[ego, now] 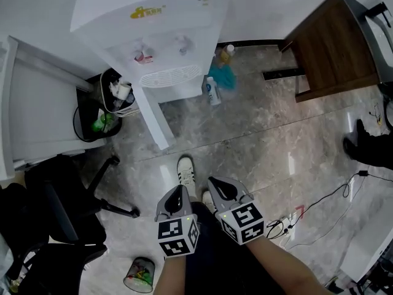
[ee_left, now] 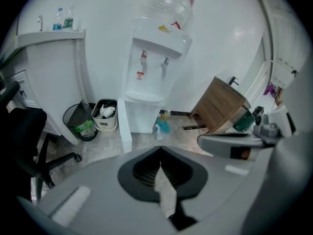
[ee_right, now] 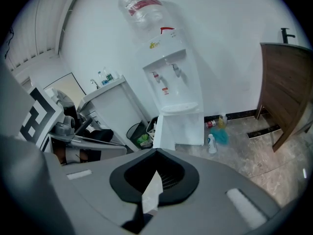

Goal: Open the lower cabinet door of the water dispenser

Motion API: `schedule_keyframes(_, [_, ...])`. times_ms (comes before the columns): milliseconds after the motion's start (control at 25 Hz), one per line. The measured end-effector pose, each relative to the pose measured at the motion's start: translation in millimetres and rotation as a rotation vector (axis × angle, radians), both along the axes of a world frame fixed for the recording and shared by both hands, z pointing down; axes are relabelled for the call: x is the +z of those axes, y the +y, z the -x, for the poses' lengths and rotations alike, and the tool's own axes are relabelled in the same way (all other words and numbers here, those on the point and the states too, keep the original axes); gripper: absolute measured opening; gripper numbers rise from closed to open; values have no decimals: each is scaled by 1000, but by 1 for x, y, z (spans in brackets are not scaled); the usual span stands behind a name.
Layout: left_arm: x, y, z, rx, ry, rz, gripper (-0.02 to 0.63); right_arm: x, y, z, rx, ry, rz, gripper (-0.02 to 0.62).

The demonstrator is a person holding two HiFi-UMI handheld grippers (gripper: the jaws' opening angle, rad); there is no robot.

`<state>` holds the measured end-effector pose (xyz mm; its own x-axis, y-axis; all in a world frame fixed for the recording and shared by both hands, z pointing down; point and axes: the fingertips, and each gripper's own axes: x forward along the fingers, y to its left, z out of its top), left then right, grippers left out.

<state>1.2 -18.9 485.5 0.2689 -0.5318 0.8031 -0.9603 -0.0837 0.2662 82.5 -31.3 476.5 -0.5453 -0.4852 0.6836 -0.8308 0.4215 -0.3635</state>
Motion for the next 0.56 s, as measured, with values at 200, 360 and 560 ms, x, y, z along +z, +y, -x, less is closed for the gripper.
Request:
schedule_keyframes(200, [-3,-1,-1,-12,0,-8,6,0,-3,3,-21,2,-3,-8])
schedule_keyframes(360, [-3,-2,-3,-13,0,-8,6,0,-4,4,-37,10,-7,-8])
schedule_keyframes(560, [-1,0,-8,-9,2,-6,6,1,-3,3,-39,9,-7,-8])
